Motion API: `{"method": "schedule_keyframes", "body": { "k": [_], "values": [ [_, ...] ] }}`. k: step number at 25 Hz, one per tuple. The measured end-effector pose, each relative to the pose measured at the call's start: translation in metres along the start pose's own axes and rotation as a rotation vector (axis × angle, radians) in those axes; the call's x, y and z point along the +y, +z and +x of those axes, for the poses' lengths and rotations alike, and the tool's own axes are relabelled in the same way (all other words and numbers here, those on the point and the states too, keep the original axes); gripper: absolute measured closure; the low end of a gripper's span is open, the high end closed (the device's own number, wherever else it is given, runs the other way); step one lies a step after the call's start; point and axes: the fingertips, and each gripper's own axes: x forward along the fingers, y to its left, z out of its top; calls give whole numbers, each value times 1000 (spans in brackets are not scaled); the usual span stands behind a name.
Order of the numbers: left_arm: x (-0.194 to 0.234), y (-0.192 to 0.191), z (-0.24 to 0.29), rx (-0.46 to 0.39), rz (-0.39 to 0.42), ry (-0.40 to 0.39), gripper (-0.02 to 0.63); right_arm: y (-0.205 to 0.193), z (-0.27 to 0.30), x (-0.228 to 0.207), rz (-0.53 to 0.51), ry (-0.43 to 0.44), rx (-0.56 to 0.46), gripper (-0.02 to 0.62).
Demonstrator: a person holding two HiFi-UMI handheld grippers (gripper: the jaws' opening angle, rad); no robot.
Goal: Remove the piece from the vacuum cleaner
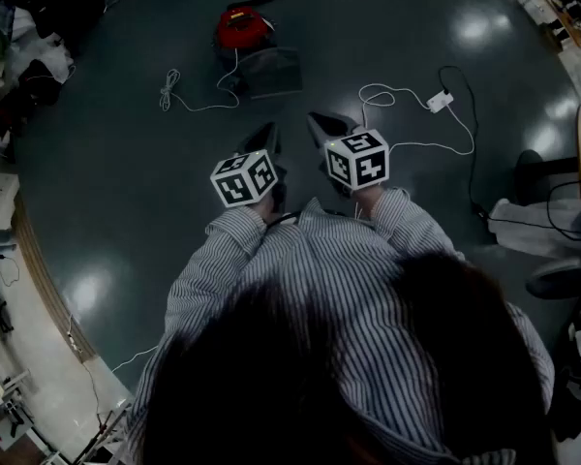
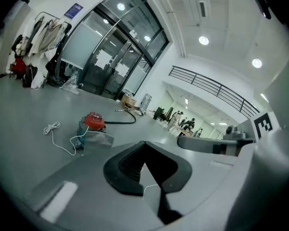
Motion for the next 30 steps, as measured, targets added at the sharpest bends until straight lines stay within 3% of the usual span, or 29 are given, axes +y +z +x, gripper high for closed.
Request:
{"method": "schedule_keyframes", "body": {
  "k": [14,20,30],
  "values": [
    [-11,-2,16,17,15,19,604,-5,1,-16,16,20,29,594],
    [-11,-4,25,23,-8,22,604,-5,4,-26,97,52,20,594],
    [-1,-3,56,3,-28,97,604,-4,13,-70,120,48,30,594]
  ]
}}
